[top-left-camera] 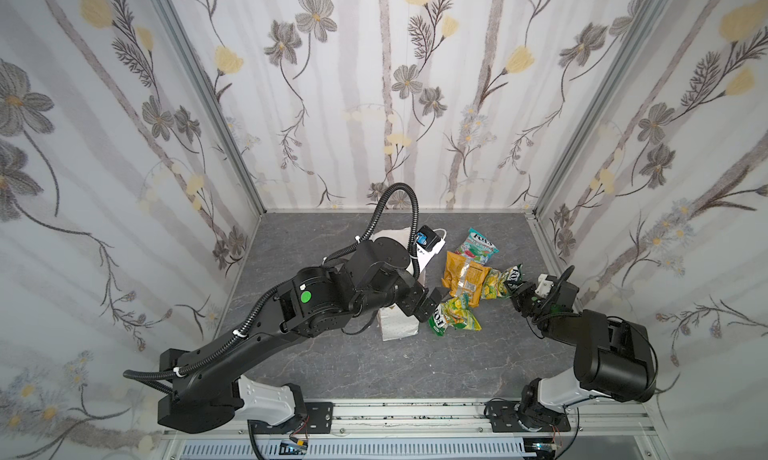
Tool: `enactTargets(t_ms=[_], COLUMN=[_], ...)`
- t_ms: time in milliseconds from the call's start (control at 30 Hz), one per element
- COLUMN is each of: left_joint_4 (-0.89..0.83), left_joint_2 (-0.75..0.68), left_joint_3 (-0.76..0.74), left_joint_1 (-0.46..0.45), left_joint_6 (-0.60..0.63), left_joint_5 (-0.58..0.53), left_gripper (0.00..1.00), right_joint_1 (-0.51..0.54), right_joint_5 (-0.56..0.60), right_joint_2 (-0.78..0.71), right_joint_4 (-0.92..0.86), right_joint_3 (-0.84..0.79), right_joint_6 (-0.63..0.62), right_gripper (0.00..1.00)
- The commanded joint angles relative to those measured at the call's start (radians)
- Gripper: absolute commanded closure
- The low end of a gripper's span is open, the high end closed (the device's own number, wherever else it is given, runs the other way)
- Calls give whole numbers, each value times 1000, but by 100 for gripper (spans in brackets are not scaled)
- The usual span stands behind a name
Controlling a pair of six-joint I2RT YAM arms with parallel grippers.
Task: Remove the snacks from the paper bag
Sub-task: 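Lower the green pack beside the yellow snack bag and open the right gripper, then move the left gripper over the bag while the right gripper returns toward the bag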
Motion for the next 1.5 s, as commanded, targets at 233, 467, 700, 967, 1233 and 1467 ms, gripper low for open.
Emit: enactTargets(t_ms=[233,467,700,967,1233,1467], left_joint_4=[6,-23,-46,-79,-135,-217], left_joint_2=[8,2,4,51,139,245], left_joint_3=[14,21,41,116,227,324], left_joint_1=[0,20,50,126,221,291], left_joint_6=[6,-45,-69,-50,-24,-20], left_joint_5=[-84,-159,-187,-172,-90,-21], left_gripper=[0,0,0,0,0,6], right_joint_1=[4,-9,-8,95,328,567], right_joint_5=[243,340,341,219,133,129], right_joint_2=[-156,-271,-505,-747,-777,-721], right_joint_4=[-204,-279,-361,-489,-584,-726], right_joint_3=[9,4,33,201,420,606], right_joint_6=[-173,-214,-179,-179,-212,-263], right_gripper=[17,9,7,1,1,1])
